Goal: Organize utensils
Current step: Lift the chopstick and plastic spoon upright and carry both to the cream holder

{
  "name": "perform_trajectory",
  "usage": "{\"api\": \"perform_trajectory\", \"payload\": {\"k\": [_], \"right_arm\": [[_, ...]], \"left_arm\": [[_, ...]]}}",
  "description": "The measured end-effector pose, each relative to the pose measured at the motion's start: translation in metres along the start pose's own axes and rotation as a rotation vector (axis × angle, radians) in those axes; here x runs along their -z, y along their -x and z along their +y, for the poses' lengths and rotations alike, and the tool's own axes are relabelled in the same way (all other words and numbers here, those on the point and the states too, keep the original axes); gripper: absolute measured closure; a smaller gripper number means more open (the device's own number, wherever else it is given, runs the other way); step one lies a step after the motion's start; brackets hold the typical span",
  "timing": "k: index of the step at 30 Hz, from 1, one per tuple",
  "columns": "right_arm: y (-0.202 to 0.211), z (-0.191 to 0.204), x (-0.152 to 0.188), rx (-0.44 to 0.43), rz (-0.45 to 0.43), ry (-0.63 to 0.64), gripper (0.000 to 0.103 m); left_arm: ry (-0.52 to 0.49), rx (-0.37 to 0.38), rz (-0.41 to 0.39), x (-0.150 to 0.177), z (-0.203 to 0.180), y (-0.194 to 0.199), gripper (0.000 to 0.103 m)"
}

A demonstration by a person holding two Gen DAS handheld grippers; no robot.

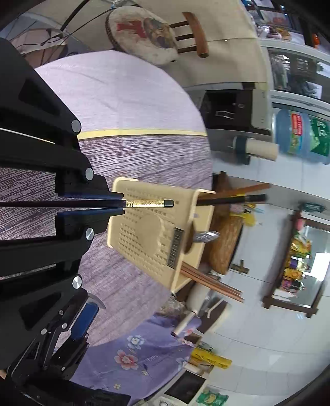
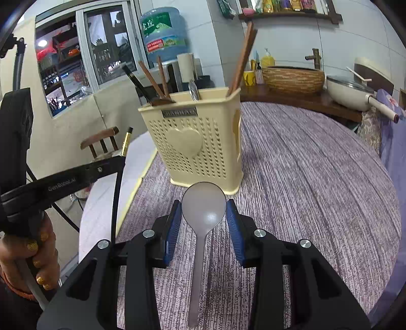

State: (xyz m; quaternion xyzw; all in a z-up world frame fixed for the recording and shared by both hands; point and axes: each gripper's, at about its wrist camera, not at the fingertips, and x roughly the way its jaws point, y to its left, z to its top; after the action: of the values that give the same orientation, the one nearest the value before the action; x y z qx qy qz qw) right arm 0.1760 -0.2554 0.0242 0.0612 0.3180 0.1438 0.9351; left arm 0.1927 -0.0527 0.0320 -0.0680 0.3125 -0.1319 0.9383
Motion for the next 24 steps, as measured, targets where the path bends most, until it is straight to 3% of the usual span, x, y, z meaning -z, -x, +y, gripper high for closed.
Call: {"api": "perform_trajectory", "payload": {"k": [24], "right_arm": [[0.019, 0.013, -0.040, -0.092, -0.071, 0.034, 0.066]], "left_arm": [[-0.005, 0.073, -0.112, -0.025, 0.011, 0.041, 0.096]]}}
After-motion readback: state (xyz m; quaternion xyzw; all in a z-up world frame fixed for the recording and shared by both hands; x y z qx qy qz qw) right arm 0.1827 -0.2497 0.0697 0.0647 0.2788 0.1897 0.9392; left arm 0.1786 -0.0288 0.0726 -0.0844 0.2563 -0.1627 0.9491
